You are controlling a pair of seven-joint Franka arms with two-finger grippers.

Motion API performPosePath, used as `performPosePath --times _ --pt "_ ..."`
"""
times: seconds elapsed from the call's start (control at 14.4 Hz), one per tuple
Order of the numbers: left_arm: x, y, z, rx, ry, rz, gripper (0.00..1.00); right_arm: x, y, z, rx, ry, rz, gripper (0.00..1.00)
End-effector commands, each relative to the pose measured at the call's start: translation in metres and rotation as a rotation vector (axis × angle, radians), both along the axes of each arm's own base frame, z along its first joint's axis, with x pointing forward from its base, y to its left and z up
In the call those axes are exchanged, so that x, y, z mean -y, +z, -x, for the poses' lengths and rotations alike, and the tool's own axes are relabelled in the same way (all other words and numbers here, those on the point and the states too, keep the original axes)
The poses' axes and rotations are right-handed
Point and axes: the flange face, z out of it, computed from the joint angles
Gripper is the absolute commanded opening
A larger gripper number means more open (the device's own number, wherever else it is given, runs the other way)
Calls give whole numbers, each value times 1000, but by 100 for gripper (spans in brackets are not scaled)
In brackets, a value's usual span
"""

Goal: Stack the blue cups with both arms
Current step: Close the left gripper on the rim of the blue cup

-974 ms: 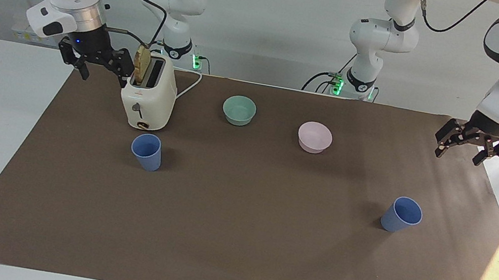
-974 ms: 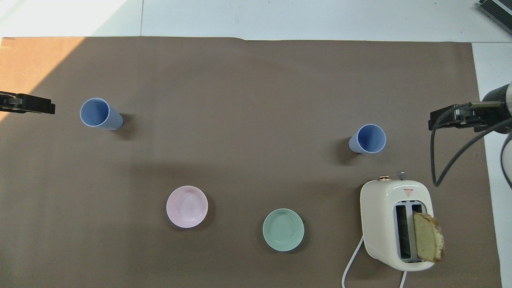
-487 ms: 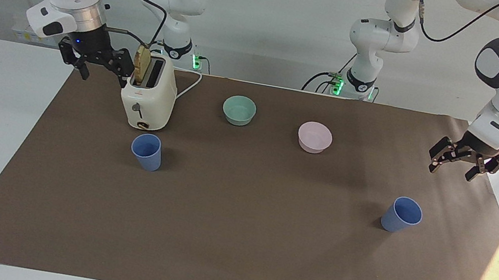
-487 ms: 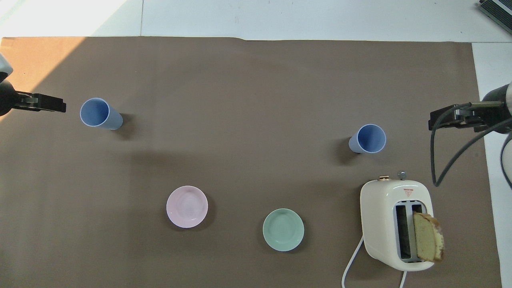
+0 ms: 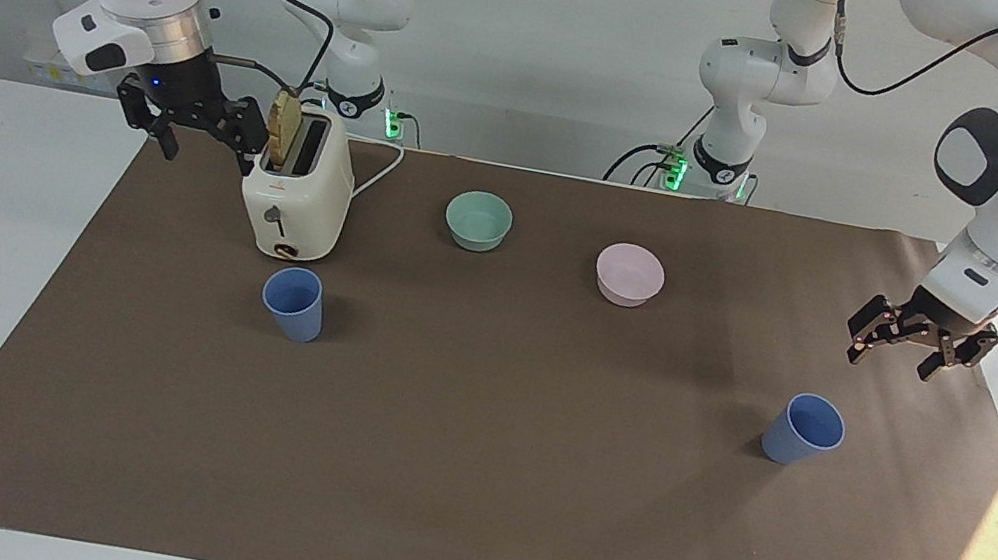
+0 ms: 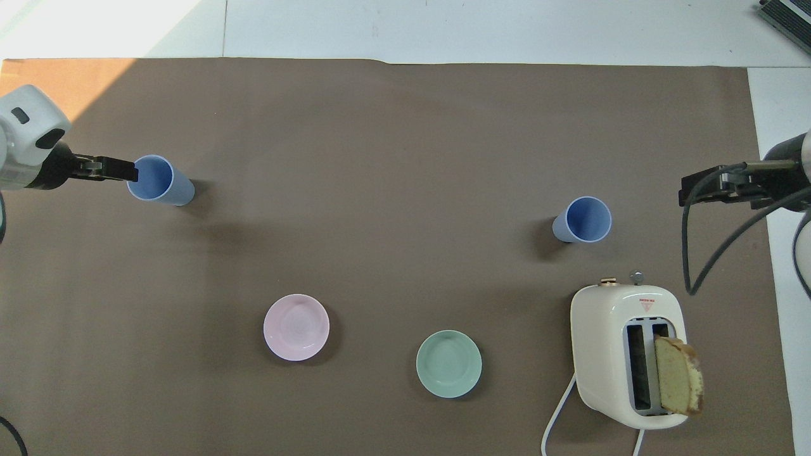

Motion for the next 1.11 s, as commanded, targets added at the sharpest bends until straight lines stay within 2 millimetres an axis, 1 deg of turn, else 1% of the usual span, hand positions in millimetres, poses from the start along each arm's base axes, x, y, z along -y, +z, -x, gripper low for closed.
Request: performPosePath --times 0.0,0.21,0.35,0.56,0.77,0.83,0.9,0.97,1.04 --pt "-7 -32 -12 20 -1 7 100 2 1 5 13 -16 0 100" --pt "-18 -53 -20 40 19 0 100 2 1 5 13 -16 0 100" --pt "-21 -67 -25 48 26 -3 100 2 1 5 13 -16 0 100" --pt "-20 -68 -27 63 32 3 100 2 1 5 13 -16 0 100" --pt "-19 -76 -28 58 52 30 100 2 1 5 13 -16 0 100" --pt "-20 -79 -28 57 53 30 98 2 1 5 13 -16 0 100" --pt "-21 -84 -25 45 54 30 88 2 1 5 13 -16 0 100" --pt "-21 -87 -21 28 53 32 72 2 1 5 13 -16 0 100" --pt "-20 -87 -20 21 49 33 53 2 1 5 13 -16 0 100"
